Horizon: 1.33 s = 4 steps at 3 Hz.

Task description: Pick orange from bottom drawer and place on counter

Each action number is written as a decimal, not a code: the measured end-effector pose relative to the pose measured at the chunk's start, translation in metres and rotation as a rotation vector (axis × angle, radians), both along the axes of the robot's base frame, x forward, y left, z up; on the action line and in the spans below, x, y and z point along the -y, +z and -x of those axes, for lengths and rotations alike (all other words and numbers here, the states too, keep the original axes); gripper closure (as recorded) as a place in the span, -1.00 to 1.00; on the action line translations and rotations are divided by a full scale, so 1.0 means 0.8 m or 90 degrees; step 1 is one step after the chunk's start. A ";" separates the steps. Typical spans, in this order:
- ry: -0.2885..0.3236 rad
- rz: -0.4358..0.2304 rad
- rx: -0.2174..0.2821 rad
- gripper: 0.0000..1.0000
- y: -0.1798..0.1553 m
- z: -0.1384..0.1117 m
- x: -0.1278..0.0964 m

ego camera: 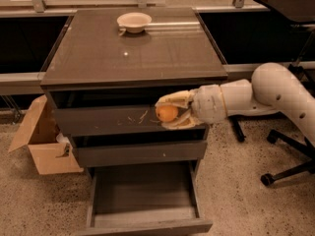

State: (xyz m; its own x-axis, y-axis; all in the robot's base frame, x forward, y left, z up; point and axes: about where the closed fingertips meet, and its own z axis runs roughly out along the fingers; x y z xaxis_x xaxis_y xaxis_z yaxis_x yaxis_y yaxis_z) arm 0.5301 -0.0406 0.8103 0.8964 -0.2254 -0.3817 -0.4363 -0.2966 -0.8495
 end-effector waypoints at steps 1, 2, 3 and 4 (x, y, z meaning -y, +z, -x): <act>-0.057 -0.064 -0.059 1.00 0.040 -0.041 0.025; -0.080 -0.102 -0.074 1.00 0.073 -0.070 0.044; -0.080 -0.102 -0.074 1.00 0.073 -0.070 0.044; -0.108 -0.136 -0.086 1.00 0.094 -0.097 0.044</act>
Offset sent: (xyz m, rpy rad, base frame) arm 0.0768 -0.0530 0.0775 0.2121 0.1472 -0.1629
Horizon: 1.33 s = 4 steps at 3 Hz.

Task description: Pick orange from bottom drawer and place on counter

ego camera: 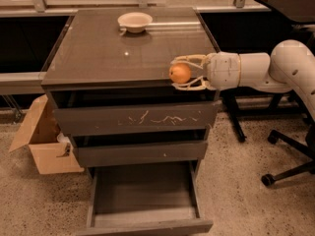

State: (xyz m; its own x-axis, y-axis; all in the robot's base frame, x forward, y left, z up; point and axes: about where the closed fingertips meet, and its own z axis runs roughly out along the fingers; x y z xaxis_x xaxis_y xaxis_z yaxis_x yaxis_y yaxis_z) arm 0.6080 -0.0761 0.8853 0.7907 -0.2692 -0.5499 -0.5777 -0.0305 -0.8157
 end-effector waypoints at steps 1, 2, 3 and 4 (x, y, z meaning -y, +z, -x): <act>-0.044 -0.039 -0.037 1.00 0.035 -0.061 0.008; -0.073 -0.064 -0.075 1.00 0.046 -0.102 0.014; -0.092 -0.081 -0.128 1.00 0.033 -0.143 0.025; -0.109 -0.091 -0.181 1.00 0.010 -0.176 0.034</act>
Offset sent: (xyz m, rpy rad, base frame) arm 0.1219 -0.0262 0.0474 0.1466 0.1869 -0.1856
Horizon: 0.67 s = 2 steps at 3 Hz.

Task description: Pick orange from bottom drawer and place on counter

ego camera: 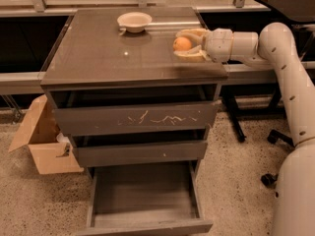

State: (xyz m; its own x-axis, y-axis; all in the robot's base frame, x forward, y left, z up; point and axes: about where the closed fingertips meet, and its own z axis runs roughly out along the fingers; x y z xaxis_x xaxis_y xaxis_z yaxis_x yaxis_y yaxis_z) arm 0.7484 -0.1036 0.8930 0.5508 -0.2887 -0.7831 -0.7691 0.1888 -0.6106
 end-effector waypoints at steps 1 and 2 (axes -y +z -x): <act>-0.015 0.007 -0.035 0.62 -0.014 -0.022 0.007; -0.031 0.027 -0.073 0.00 -0.027 -0.039 0.018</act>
Offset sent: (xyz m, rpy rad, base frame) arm 0.0491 -0.0352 -0.0223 -0.0641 0.1510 -0.0804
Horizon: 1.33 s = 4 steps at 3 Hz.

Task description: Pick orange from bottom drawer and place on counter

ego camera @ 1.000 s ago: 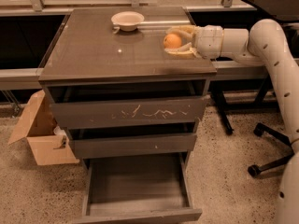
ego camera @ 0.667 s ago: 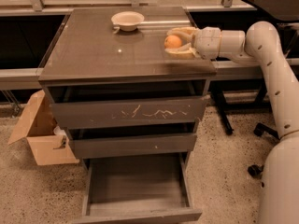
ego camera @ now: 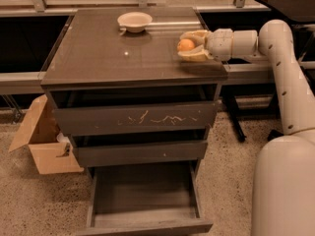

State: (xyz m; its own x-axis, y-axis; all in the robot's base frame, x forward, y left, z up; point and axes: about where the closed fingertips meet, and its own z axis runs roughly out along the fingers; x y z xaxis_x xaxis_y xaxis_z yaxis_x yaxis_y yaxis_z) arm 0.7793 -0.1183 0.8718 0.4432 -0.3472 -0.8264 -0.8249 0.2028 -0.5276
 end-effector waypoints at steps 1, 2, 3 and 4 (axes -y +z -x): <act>-0.005 0.013 -0.021 -0.47 -0.007 -0.006 0.006; -0.012 0.020 -0.032 -1.00 -0.010 -0.008 0.013; -0.012 0.020 -0.032 -1.00 -0.009 -0.008 0.013; -0.060 -0.007 0.005 -1.00 0.012 0.011 0.050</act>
Offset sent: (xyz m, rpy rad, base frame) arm 0.0129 -0.0281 -0.0062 -0.0449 0.0685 -0.0395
